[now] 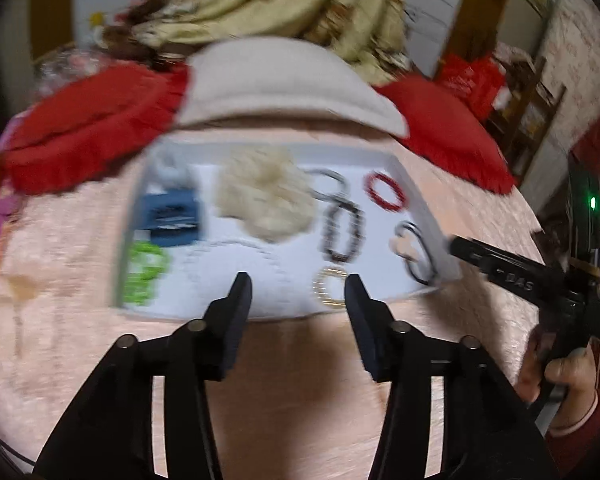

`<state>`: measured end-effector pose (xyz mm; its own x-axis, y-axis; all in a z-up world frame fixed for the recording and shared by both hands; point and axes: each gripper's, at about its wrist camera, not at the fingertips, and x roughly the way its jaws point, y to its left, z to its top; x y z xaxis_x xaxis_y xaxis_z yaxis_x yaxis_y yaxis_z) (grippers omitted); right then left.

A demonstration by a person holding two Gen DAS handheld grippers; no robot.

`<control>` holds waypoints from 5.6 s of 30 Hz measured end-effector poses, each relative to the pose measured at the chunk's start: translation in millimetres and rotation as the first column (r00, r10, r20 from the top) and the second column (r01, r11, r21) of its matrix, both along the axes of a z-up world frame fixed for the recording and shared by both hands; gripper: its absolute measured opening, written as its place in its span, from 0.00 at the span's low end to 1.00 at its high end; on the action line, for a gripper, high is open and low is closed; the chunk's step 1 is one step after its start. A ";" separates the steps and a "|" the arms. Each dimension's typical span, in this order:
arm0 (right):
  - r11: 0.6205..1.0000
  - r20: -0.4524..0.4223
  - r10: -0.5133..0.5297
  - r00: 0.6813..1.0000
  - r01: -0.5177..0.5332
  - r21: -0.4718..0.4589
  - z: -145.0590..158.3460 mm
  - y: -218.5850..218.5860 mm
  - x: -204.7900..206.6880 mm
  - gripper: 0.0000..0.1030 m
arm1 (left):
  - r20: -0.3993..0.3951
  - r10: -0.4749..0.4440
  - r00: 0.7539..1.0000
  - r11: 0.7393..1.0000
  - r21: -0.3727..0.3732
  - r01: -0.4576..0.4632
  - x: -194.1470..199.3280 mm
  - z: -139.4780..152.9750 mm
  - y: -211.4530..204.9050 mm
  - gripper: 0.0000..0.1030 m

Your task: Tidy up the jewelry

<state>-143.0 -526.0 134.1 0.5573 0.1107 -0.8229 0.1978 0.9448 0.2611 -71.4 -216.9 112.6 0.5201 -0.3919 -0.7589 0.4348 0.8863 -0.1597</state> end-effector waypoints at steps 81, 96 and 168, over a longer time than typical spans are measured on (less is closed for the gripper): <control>0.985 0.097 0.065 0.993 -0.048 -0.165 37.3 123.5 -155.7 0.40 | 0.437 0.393 0.809 0.915 -0.103 -0.390 -201.3 58.7 119.4 0.92; 0.977 0.083 0.070 0.994 -0.052 -0.208 32.9 130.7 -156.8 0.41 | 0.375 0.376 0.848 0.916 -0.013 -0.400 -197.0 36.7 105.4 0.92; 0.958 -0.030 0.069 0.997 -0.075 -0.278 11.4 133.8 -145.9 0.58 | 0.019 0.324 0.946 0.926 0.199 -0.321 -156.3 -50.3 86.5 0.92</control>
<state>-288.9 -392.2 145.5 0.5393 -0.0851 -0.8378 0.1288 0.9915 -0.0178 -227.7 -130.3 62.3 0.5822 -0.0470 -0.8117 0.1195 0.9924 0.0282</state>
